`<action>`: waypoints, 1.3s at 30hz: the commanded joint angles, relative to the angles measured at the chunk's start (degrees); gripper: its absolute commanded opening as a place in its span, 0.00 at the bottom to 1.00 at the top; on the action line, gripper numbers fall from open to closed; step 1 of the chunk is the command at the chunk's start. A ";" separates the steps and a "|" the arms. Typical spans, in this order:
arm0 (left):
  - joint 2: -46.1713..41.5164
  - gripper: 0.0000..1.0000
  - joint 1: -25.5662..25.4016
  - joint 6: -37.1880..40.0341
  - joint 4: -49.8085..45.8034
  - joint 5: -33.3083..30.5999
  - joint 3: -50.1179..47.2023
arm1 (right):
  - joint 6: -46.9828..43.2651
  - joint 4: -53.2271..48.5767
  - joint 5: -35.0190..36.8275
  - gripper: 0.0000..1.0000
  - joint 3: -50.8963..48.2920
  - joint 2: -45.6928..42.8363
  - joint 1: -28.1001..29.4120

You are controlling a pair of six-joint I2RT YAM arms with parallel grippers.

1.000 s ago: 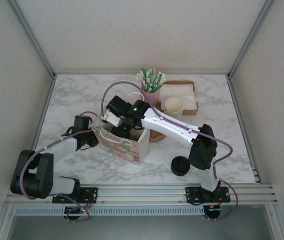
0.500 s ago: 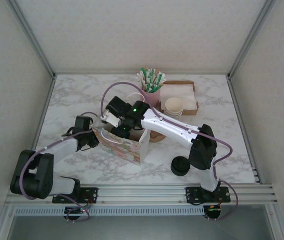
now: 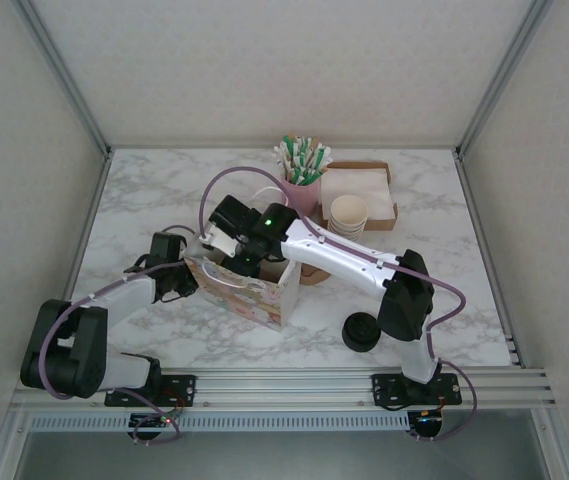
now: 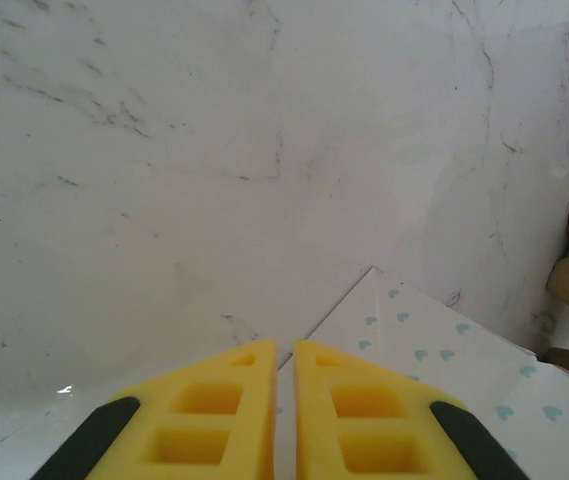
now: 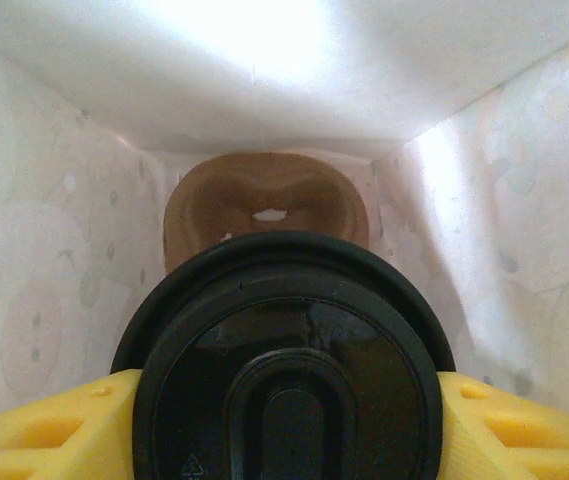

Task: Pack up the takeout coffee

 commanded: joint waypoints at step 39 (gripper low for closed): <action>-0.94 0.13 -0.82 1.84 -4.43 -1.42 1.16 | 0.71 3.41 3.20 0.51 -4.13 -2.18 0.91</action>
